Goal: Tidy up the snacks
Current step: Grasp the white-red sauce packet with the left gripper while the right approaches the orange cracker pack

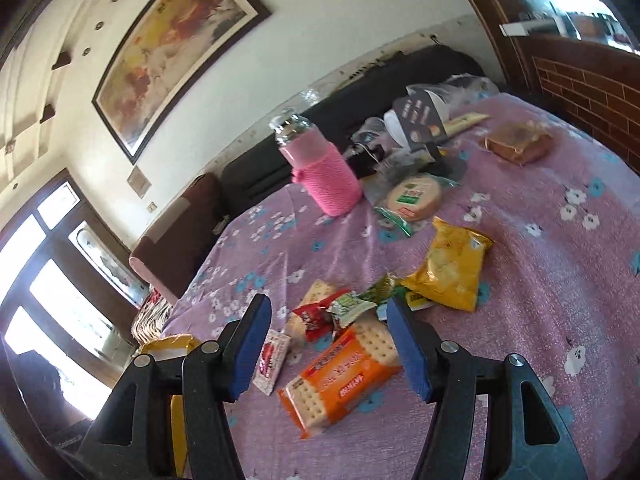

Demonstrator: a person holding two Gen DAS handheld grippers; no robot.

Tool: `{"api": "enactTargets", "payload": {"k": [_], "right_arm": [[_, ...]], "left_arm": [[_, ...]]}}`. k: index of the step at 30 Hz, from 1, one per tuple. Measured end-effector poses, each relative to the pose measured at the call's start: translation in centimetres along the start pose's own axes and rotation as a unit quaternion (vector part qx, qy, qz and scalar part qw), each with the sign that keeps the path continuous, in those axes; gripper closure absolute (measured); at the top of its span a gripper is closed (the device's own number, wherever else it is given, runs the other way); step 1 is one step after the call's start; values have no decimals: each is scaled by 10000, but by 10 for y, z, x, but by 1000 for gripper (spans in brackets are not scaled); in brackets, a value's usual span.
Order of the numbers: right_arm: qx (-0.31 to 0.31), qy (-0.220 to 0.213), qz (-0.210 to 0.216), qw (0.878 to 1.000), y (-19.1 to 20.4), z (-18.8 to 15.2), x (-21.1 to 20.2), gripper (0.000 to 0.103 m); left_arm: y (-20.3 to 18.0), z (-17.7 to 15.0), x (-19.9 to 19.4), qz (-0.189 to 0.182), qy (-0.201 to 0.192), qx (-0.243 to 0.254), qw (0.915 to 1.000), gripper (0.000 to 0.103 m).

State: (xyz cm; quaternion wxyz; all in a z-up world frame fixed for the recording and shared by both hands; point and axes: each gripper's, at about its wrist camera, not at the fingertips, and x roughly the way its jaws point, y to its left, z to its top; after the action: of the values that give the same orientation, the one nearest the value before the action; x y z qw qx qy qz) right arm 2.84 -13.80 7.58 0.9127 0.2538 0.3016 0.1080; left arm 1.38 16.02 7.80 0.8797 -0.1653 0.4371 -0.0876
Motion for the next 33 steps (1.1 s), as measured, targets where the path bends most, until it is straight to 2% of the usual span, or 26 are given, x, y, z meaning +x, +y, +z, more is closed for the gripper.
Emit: {"api": "enactTargets", "payload": {"k": [5,9,11,12,13,14,16,19,22,28,33], "right_arm": [[-6,245,-98,9997,-3,-4,15,40],[90,354,-95,9993,-7,-6,20,40],[168,414,-106,9989,-11,-6,23,40],[207,442,-108,9987,-13,-6,24,40],[260,501,-107,9984,-15,-6,26,40],[318,573,-103,9978,-17,-7,28,40],[415,698,-99,9966,-19,-9,33,40],[452,938,-70,9945,-16,-15,41,40],[326,1122,-239,9929,-8,-24,47,40],[234,1408,-598,9880,-3,-37,56,40],[183,1474,-625,9869,-1,-44,62,40]], "left_arm": [[-26,18,65,99,438,830,9955,21],[-36,25,101,-49,636,1115,9917,21],[-41,26,113,71,680,1292,9893,21],[-42,26,120,122,741,1391,9874,27],[-44,25,122,224,707,1488,9861,37],[-47,24,122,336,637,1642,9838,58],[-49,24,121,517,658,1798,9801,78],[-41,26,111,501,559,1624,9839,78],[-32,24,93,302,454,1378,9890,78],[-17,9,24,-270,76,902,9955,78],[2,-5,-27,-453,-324,530,9970,77]]}}
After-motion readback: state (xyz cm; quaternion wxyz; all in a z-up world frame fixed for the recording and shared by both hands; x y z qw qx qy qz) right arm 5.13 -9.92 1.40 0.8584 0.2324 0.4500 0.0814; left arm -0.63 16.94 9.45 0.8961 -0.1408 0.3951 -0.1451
